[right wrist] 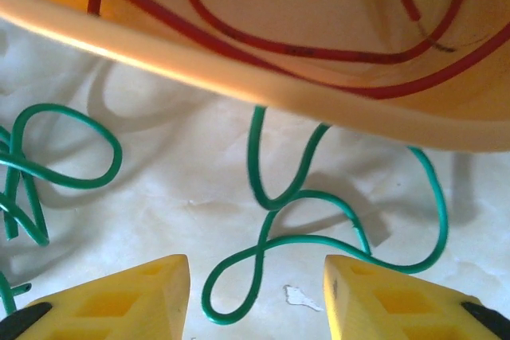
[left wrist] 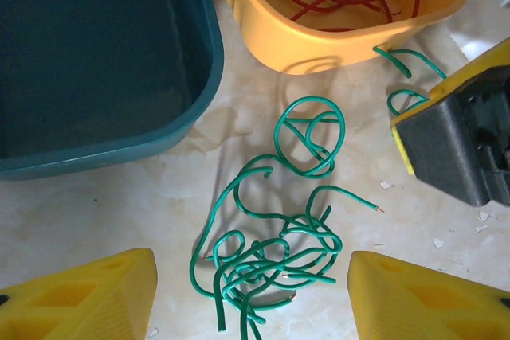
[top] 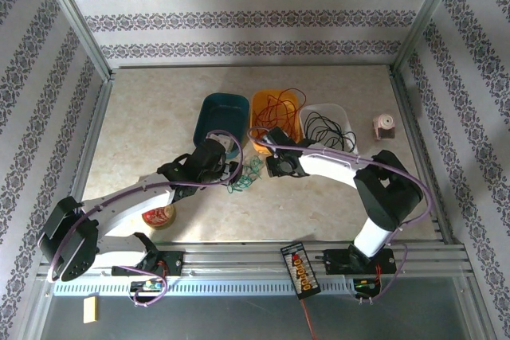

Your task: Untangle the cables

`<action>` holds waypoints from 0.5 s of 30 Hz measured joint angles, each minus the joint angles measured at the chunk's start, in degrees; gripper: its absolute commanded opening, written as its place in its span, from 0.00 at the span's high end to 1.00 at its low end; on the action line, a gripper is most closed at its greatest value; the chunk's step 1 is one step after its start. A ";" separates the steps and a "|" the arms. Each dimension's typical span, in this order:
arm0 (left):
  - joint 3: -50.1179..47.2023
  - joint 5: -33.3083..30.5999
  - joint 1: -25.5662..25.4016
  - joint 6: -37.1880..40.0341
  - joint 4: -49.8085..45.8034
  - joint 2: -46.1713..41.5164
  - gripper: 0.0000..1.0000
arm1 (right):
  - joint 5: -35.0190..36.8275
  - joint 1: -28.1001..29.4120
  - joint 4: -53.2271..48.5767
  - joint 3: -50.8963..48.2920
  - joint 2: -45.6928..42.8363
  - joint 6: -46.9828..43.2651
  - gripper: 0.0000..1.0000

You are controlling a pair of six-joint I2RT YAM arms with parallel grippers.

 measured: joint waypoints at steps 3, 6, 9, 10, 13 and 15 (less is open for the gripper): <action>0.00 -0.02 0.00 0.00 0.37 0.07 0.36 | -0.02 0.13 -0.26 0.00 1.86 0.74 0.58; 0.00 0.00 0.00 0.00 0.57 0.15 0.36 | 0.02 0.13 -1.25 -0.02 2.71 1.33 0.62; 0.00 -0.02 0.00 0.00 1.07 0.15 0.36 | 0.72 0.13 -1.25 -0.24 2.69 2.01 0.70; 0.00 0.00 0.00 0.00 1.18 0.15 0.36 | 1.31 0.13 -1.16 -0.57 2.58 2.21 0.73; 0.00 0.04 0.00 0.02 1.40 0.15 0.36 | 2.86 0.13 -1.25 -1.57 1.79 2.43 0.76; 0.02 0.04 0.00 0.07 1.62 0.15 0.36 | 3.54 0.13 -1.29 -1.64 1.03 2.40 0.74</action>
